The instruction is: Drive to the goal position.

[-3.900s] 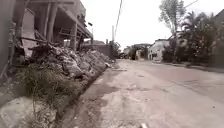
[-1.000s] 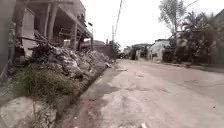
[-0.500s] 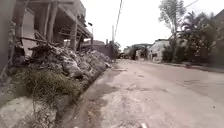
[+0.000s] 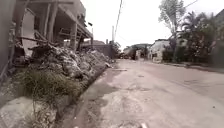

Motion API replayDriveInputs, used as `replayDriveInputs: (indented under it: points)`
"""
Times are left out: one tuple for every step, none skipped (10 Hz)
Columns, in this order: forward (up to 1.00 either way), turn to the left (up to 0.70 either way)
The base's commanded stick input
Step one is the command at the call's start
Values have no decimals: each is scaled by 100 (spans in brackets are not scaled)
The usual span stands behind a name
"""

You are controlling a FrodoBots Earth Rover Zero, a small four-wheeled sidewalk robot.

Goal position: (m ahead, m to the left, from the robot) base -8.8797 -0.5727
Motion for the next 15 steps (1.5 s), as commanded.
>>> replayDriveInputs:
  points:
    - [6,0]
    - [6,0]
    - [6,0]
    - [6,0]
    - [6,0]
    - [6,0]
    - [6,0]
    - [6,0]
    - [6,0]
    - [6,0]
    - [6,0]
    - [6,0]
    - [6,0]
    - [6,0]
    - [6,0]
